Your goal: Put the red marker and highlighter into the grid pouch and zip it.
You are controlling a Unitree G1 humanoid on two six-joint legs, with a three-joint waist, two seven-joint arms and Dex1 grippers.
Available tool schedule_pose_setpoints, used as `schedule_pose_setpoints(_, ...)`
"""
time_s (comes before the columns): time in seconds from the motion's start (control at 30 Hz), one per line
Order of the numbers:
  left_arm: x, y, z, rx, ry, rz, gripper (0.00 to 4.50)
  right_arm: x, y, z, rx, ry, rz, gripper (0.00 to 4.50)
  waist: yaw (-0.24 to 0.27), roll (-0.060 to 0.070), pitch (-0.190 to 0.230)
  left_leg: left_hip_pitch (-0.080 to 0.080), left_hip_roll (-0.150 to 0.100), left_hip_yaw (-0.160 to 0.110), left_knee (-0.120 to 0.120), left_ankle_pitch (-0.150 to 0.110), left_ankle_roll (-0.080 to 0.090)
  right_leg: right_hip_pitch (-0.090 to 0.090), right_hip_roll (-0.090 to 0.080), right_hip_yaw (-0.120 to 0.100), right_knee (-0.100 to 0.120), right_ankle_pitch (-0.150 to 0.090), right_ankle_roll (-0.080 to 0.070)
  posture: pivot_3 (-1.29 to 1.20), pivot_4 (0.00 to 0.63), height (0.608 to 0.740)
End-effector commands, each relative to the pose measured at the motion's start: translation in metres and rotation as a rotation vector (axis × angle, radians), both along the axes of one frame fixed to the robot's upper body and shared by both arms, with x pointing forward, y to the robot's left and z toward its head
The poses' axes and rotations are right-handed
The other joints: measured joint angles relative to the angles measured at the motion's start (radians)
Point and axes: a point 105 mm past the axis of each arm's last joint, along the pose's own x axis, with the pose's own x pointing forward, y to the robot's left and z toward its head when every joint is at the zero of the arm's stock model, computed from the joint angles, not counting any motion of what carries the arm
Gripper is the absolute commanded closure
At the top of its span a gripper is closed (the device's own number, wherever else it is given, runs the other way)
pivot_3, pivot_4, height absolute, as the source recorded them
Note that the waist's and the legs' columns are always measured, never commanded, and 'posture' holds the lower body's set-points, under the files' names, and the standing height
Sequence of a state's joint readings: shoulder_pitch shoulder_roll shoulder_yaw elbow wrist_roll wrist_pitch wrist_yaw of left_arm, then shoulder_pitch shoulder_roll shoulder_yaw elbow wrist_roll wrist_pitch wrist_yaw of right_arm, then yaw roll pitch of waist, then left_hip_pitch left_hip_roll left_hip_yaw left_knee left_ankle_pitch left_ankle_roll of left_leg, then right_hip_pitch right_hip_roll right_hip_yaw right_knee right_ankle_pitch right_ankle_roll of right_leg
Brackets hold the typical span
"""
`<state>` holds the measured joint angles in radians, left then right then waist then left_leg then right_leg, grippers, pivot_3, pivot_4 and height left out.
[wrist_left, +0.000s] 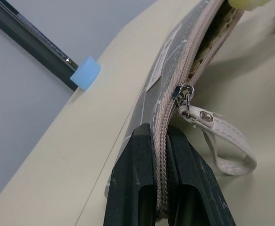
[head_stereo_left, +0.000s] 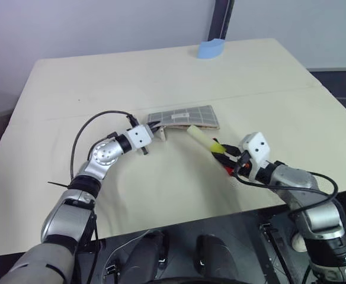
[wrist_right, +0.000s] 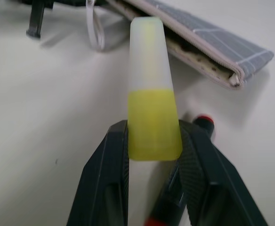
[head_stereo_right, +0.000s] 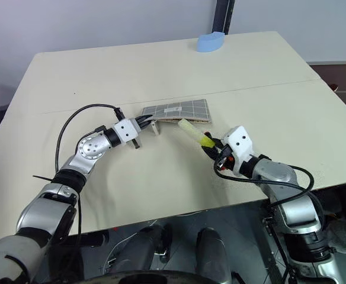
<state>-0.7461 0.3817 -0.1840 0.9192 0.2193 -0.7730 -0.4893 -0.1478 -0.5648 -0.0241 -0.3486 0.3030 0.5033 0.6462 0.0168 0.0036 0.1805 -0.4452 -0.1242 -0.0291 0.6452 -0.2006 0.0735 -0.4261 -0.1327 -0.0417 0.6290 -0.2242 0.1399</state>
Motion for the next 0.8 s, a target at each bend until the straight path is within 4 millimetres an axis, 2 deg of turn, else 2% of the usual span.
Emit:
schedule_pose_setpoints(0.03,-0.002,-0.005,0.016,-0.016,-0.066,-0.028,4.5,0.005,-0.005,0.011,-0.002,-0.049,-0.021,3.63,0.0,0.0,0.0,0.0,0.0,0.0,0.0,0.0,0.0,0.0,0.0,0.0,0.0,0.0,0.0,0.0,0.15,0.74)
schedule_pose_setpoints(0.4,-0.013,-0.016,0.017,0.032,-0.102,-0.119,4.5,0.021,-0.008,0.012,-0.064,-0.053,-0.037,3.63,-0.001,0.0,0.0,0.0,0.0,0.0,0.0,0.0,0.0,0.0,0.0,0.0,0.0,0.0,0.0,0.0,0.15,0.74)
schedule_pose_setpoints(0.53,-0.02,-0.021,0.018,0.068,-0.118,-0.182,4.5,0.036,0.005,0.021,-0.18,-0.108,0.036,3.63,-0.004,0.0,0.0,0.0,0.0,0.0,0.0,0.0,0.0,0.0,0.0,0.0,0.0,0.0,0.0,0.0,0.15,0.74)
schedule_pose_setpoints(0.63,-0.021,-0.026,0.025,0.045,-0.123,-0.21,4.5,0.047,0.026,0.019,-0.28,-0.137,0.112,3.63,-0.005,0.0,0.0,0.0,0.0,0.0,0.0,0.0,0.0,-0.001,0.0,0.0,0.0,0.0,0.0,0.0,0.15,0.74)
schedule_pose_setpoints(0.73,-0.022,-0.027,0.026,0.065,-0.123,-0.235,4.5,0.058,0.043,0.023,-0.298,-0.174,0.145,3.63,-0.005,0.0,0.0,0.0,0.0,0.0,0.0,0.0,0.0,-0.001,0.0,0.0,0.001,0.0,0.0,0.0,0.15,0.74)
schedule_pose_setpoints(0.8,-0.022,-0.027,0.026,0.066,-0.122,-0.235,4.5,0.061,0.048,0.024,-0.304,-0.184,0.154,3.63,0.0,0.0,0.0,0.0,0.0,0.0,0.0,0.0,0.0,-0.001,0.0,0.0,0.001,0.0,0.0,0.0,0.15,0.74)
